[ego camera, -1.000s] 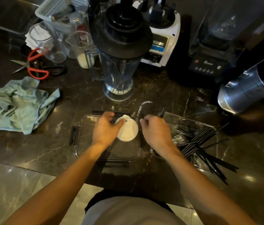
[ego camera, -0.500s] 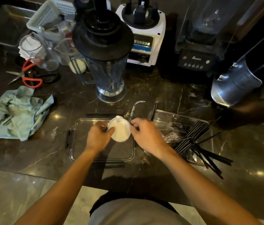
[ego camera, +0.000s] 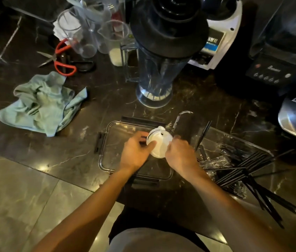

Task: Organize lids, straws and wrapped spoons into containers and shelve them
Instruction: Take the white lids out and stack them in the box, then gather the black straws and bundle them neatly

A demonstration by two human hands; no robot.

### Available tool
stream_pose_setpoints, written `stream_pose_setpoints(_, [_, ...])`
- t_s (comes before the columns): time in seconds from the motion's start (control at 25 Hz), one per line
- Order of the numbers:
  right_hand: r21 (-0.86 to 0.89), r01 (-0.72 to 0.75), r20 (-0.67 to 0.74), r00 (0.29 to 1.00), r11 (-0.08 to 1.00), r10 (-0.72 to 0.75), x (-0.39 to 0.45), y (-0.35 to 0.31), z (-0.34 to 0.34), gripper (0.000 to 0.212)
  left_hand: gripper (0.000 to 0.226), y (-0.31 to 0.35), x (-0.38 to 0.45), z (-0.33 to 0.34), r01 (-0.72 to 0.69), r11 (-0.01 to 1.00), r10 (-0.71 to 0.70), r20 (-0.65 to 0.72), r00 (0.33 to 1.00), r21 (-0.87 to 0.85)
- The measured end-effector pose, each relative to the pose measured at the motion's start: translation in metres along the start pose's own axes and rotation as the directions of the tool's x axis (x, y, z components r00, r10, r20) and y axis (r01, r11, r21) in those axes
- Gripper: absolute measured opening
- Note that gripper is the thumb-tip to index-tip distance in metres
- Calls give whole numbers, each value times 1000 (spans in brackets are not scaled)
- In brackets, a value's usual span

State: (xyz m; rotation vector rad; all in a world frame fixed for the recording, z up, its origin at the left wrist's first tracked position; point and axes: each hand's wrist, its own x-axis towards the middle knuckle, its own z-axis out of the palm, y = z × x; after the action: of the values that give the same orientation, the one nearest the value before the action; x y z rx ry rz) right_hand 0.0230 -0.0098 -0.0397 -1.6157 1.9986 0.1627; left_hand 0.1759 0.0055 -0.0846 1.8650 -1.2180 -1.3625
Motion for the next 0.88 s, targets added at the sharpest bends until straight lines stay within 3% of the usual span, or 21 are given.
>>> stream_pose_setpoints(0.2, [-17, -18, -7, 1000, 1000, 18, 3, -5, -5, 35, 48, 1, 4, -5, -18, 1000, 18, 36, 999, 21])
stream_pose_setpoints(0.44, [10, -17, 73, 997, 1000, 16, 6, -9, -13, 32, 58, 12, 13, -7, 78, 992, -85, 64, 994, 98])
stream_pose_setpoints(0.6, [-14, 8, 76, 997, 1000, -7, 4, -11, -22, 30, 47, 17, 15, -13, 91, 990, -102, 96, 990, 111])
stream_pose_setpoints(0.76, [57, 98, -47, 994, 994, -95, -5, -2, -47, 27, 54, 34, 15, -18, 64, 990, -65, 9, 998, 127])
stream_pose_setpoints(0.88, [218, 172, -212, 969, 961, -125, -12, 35, -75, 17, 31, 69, 14, 2, -70, 997, 69, 21, 997, 27])
